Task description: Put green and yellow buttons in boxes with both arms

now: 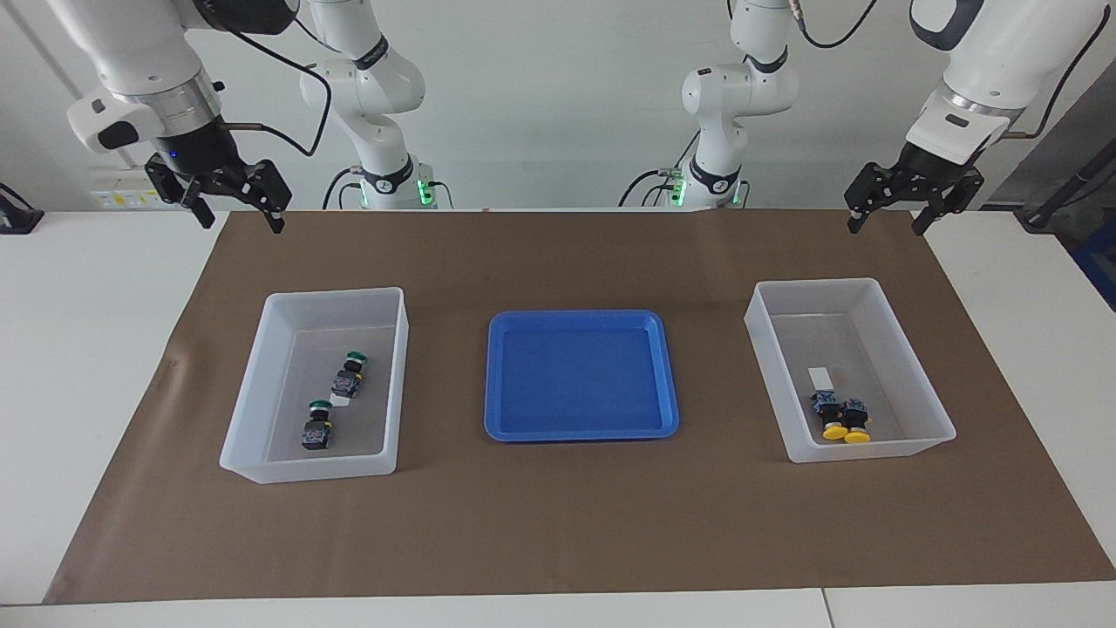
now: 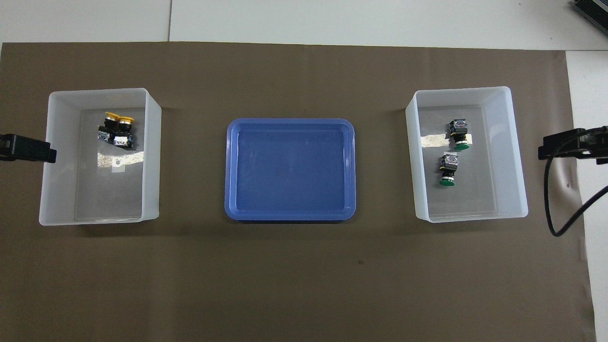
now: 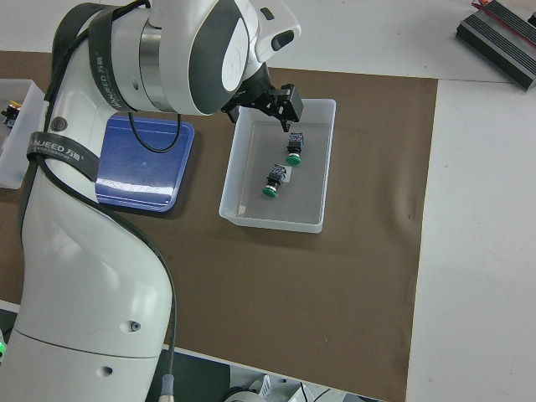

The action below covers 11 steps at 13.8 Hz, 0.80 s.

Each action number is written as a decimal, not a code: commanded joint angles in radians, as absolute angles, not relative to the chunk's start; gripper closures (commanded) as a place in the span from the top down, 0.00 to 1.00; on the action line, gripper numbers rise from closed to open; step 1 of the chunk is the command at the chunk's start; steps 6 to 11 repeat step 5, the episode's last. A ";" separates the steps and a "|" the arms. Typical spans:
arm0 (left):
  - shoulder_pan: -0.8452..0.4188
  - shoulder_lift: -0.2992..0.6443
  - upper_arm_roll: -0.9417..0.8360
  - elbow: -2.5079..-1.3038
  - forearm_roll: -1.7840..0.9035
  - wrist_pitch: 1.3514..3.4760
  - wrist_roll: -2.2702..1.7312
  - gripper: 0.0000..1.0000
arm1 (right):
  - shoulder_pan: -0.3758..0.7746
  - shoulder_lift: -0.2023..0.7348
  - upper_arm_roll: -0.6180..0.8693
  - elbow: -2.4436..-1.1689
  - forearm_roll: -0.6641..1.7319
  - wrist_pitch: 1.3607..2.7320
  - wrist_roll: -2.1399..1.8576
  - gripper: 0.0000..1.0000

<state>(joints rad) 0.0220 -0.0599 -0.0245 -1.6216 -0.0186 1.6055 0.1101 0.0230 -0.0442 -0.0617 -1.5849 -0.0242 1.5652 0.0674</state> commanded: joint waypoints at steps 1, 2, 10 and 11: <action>0.032 -0.069 -0.026 -1.628 -0.034 1.592 0.117 1.00 | 0.012 -0.049 -0.048 -1.583 -0.034 1.549 0.043 1.00; 0.032 -0.069 -0.026 -1.628 -0.034 1.594 0.117 1.00 | 0.014 -0.049 -0.046 -1.583 -0.037 1.549 0.043 1.00; 0.031 -0.069 -0.026 -1.628 -0.034 1.597 0.115 1.00 | 0.018 -0.052 -0.043 -1.583 -0.038 1.546 0.041 1.00; 0.031 -0.069 -0.026 -1.628 -0.034 1.597 0.115 1.00 | 0.018 -0.052 -0.043 -1.583 -0.038 1.546 0.041 1.00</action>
